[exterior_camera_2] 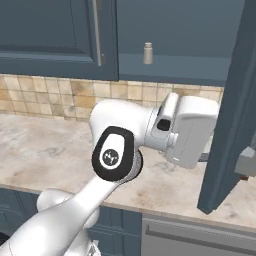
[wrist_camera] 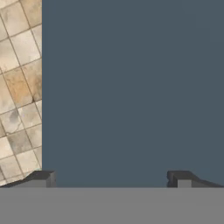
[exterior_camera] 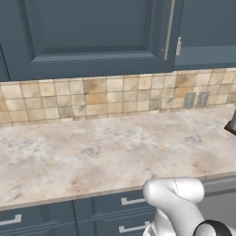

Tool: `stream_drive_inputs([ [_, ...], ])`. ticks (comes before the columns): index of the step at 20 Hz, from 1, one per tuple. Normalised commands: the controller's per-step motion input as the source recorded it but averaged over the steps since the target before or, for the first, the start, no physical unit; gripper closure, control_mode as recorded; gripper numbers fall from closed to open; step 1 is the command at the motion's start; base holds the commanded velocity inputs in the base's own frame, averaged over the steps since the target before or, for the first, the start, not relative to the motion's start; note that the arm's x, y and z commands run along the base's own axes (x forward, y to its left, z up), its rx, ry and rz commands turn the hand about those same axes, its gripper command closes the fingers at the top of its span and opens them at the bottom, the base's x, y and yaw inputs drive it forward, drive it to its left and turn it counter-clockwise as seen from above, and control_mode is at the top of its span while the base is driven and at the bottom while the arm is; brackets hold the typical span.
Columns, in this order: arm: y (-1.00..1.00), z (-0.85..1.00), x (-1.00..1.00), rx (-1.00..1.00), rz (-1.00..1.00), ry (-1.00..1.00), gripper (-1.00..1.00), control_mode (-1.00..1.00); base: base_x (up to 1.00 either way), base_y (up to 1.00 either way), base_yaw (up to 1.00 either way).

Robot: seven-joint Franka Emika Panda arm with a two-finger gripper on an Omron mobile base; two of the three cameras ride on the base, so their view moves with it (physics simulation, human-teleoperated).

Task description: Move the mayonnaise and shaker from the cabinet to the dining counter.

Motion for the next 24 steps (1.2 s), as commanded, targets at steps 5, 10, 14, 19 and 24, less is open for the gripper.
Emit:
stream_drive_inputs([
  [5, -0.85, -0.17, 0.0, 0.17, 0.01, 0.0, -1.0, -1.0, 0.0, 0.0, 0.0],
  [10, -0.05, -0.2, -0.11, 0.17, 0.1, -0.02, -1.0, -1.0, 0.0, 0.0, 0.0],
  [14, 0.75, -0.16, -0.05, 0.12, 0.15, -0.13, -1.0, -1.0, 0.0, 0.0, 0.0],
  [19, 1.0, -0.04, -0.01, 0.1, 0.16, -0.12, -1.0, -1.0, 0.0, 0.0, 0.0],
  [24, 1.0, 0.01, 0.0, 0.12, 0.13, -0.04, -1.0, -1.0, 0.0, 0.0, 0.0],
])
